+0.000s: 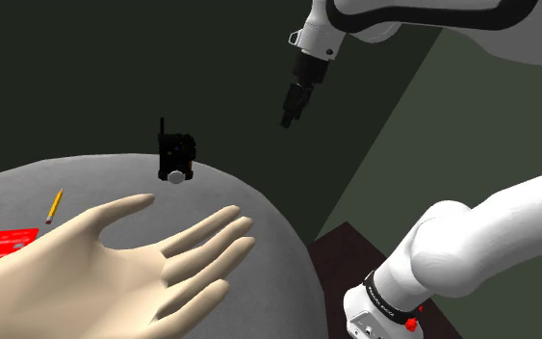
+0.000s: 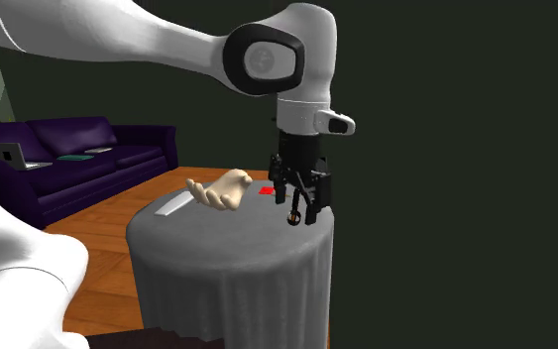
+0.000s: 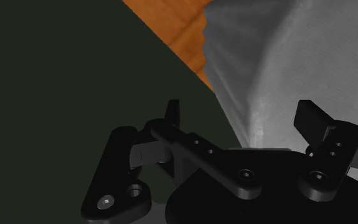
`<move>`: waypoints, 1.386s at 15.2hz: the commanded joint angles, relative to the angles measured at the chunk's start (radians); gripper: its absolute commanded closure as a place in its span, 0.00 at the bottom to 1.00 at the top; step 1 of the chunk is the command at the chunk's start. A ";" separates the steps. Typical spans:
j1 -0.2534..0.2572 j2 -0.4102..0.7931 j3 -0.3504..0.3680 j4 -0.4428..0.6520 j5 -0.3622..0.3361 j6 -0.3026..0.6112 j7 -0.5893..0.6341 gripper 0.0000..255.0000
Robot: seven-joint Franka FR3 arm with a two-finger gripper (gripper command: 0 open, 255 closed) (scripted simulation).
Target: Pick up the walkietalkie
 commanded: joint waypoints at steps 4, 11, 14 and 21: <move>0.069 0.141 0.028 0.084 0.036 0.069 -0.140 0.00; 0.148 0.306 0.081 0.211 0.073 0.119 -0.328 0.00; 0.180 0.367 0.109 0.264 0.084 0.133 -0.403 0.00; 0.214 0.431 0.142 0.283 0.093 0.182 -0.486 0.00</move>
